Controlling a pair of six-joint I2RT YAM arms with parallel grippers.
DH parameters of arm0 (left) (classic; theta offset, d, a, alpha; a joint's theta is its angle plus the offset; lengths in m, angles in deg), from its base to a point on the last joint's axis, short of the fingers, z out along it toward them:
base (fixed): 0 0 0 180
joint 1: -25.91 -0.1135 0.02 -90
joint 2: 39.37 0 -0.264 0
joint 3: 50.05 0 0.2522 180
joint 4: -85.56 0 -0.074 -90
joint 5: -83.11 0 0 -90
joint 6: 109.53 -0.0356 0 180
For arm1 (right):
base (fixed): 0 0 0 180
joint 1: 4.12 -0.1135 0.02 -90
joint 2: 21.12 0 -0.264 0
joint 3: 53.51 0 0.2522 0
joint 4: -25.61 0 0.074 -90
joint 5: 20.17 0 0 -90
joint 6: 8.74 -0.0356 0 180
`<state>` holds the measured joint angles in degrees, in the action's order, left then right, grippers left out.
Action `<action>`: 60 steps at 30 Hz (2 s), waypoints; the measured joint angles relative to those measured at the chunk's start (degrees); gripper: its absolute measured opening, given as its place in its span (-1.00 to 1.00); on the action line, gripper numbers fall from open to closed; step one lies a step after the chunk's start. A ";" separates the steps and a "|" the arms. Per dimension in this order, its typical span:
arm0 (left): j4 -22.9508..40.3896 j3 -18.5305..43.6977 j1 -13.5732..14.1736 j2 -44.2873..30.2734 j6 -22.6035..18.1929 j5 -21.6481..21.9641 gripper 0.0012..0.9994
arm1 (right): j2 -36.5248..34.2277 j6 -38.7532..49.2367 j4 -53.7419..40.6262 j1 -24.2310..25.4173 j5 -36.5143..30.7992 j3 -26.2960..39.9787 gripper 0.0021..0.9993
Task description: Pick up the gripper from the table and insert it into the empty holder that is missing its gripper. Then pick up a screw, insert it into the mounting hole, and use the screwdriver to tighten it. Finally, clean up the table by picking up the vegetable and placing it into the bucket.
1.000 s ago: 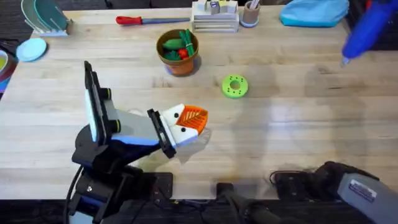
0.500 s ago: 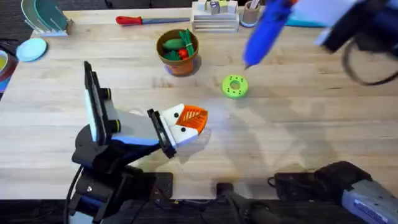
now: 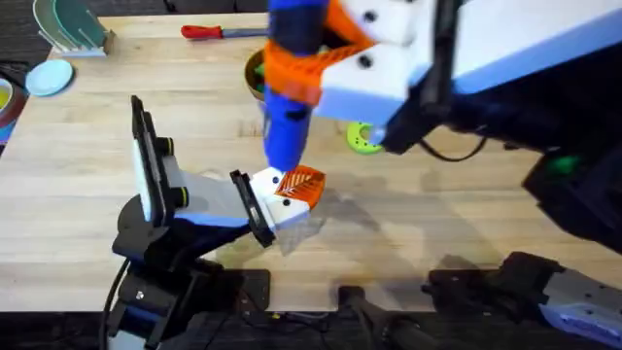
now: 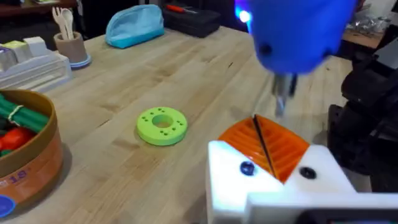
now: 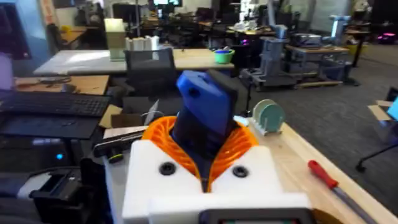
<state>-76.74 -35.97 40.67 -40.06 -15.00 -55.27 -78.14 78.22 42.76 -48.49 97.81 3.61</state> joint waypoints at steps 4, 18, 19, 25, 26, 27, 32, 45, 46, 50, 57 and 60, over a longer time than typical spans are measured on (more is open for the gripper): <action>0.00 0.00 0.00 0.00 0.00 0.00 -0.98 | -1.88 -0.01 0.18 -1.33 0.15 0.00 -0.96; 0.00 0.00 0.00 0.02 0.00 0.00 -0.98 | -5.30 0.06 2.22 -2.13 0.13 0.00 -0.96; 0.00 0.00 0.00 0.00 -0.01 0.00 -0.98 | -5.30 0.09 2.38 -2.13 0.15 0.00 -0.96; 0.00 0.00 0.00 0.00 0.00 -0.02 -0.98 | -5.37 0.47 2.85 -2.13 0.15 0.00 -0.96; 0.00 0.00 0.00 0.00 0.00 0.00 -0.98 | -5.49 0.47 2.94 -2.13 0.15 0.00 -0.96; 0.00 0.00 0.00 0.00 0.00 -0.02 -0.98 | -5.62 0.47 3.00 -2.13 0.15 0.00 -0.96; 0.02 0.00 0.00 0.00 0.02 0.00 -0.98 | -7.30 0.45 3.34 -2.13 0.13 0.00 -0.96; 0.02 0.00 0.00 0.02 0.00 -0.02 -0.98 | -7.99 0.47 4.04 -2.13 0.13 0.00 -0.96; 0.01 0.00 0.00 0.00 0.00 -0.02 -0.98 | -7.99 0.47 4.42 -2.13 0.15 0.00 -0.96; 0.00 0.00 0.00 0.00 0.00 -0.02 -0.98 | -7.99 0.49 7.62 -2.13 0.15 -0.02 -0.96; 0.00 0.00 0.00 0.02 0.00 -0.02 -0.98 | -7.99 0.49 8.25 -2.13 0.58 -0.02 -0.96; 0.00 0.00 0.00 0.01 0.00 -0.02 -0.98 | -7.99 0.49 8.23 -2.13 1.62 -0.02 -0.96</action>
<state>-76.74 -35.97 40.67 -40.05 -15.00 -55.29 -86.13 78.71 50.98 -50.62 99.44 3.59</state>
